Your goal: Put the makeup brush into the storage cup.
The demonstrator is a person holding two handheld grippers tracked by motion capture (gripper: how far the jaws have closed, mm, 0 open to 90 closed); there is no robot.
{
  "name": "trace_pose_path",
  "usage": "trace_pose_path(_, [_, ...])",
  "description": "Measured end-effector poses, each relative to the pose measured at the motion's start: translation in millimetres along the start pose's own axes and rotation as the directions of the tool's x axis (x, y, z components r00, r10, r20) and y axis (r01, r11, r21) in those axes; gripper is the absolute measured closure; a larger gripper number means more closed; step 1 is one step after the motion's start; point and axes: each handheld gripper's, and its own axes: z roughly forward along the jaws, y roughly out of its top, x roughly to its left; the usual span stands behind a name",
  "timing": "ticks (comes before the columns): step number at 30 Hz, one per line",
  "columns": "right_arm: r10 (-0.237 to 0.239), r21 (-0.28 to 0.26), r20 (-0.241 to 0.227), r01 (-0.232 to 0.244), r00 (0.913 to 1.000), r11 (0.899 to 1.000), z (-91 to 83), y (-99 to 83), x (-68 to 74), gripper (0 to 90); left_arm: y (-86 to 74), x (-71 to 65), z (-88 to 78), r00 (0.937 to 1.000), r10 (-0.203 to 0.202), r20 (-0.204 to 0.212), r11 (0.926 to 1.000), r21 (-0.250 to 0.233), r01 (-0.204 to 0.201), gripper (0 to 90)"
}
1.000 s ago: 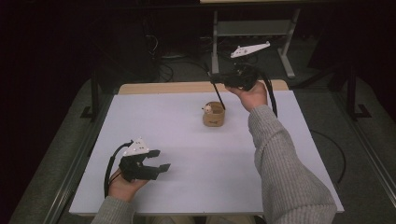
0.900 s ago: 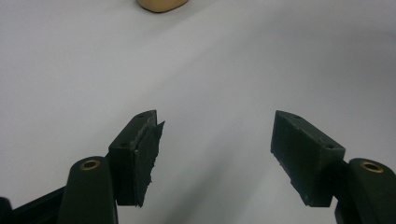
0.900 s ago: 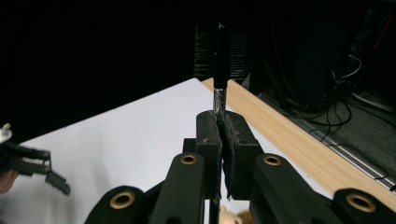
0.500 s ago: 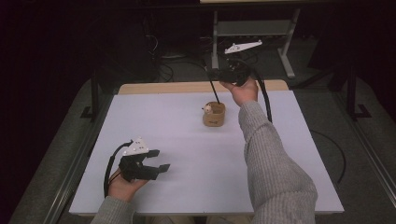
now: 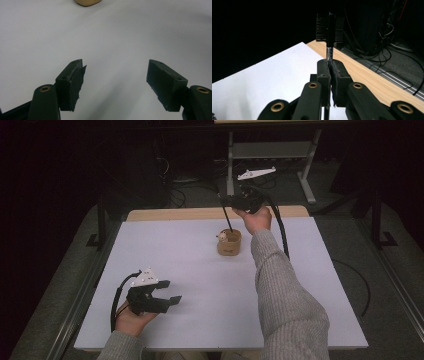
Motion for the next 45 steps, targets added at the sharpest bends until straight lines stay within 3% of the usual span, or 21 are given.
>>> trace_pose_path(27, [0.057, -0.013, 0.025, -0.057, 0.9980, 0.998, 9.8, -24.6, -16.0, 84.9, -1.3, 0.8, -0.5, 1.0000, -0.003, -0.002, 1.0000, -0.003, 0.003, 28.5])
trace_pose_path(37, [0.086, 0.005, 0.036, -0.086, 0.9957, 0.996, 17.4, -41.8, -21.7, 84.9, -2.2, 2.2, -1.4, 1.0000, 0.008, -0.003, 0.9999, 0.009, -0.008, 28.1])
trace_pose_path(45, [0.079, -0.002, 0.044, -0.079, 0.9959, 0.997, 20.9, -49.2, -25.1, 84.9, -2.9, 1.2, -0.6, 0.9999, -0.012, -0.002, 0.9999, -0.006, 0.012, 27.9])
